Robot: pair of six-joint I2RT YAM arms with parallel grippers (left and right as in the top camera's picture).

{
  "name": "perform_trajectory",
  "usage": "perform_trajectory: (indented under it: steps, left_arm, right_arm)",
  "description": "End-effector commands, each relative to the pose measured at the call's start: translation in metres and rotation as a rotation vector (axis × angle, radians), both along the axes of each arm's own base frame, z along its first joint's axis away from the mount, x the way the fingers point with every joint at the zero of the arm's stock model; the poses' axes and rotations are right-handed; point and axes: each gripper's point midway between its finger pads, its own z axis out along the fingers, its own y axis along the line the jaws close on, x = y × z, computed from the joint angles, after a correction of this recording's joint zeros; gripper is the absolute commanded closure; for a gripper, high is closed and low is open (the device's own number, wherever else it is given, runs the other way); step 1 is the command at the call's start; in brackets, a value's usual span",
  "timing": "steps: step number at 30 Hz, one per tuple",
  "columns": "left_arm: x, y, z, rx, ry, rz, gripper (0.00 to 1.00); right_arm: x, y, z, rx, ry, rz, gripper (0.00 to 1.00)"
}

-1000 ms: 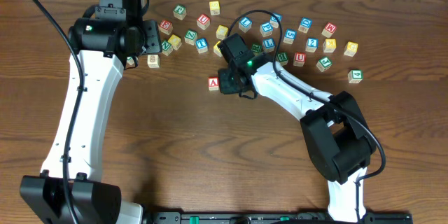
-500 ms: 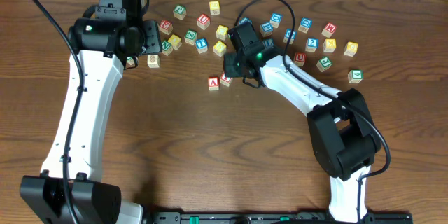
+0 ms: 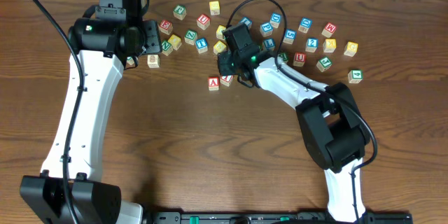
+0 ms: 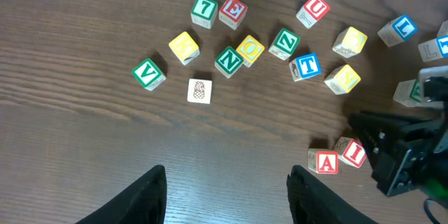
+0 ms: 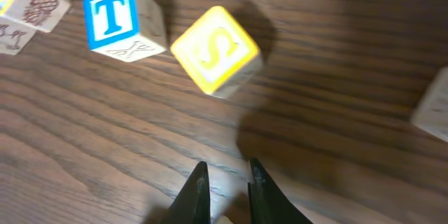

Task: Spell out AI2
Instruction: 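Lower the right gripper and push the red I block against the A block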

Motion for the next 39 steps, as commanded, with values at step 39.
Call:
perform_trajectory:
  steps: [39]
  left_arm:
    - [0.000,0.002,0.000,0.007,0.000,-0.003,0.45]
  right_arm:
    - [-0.011,-0.017,0.045,-0.024,0.210,0.077,0.77]
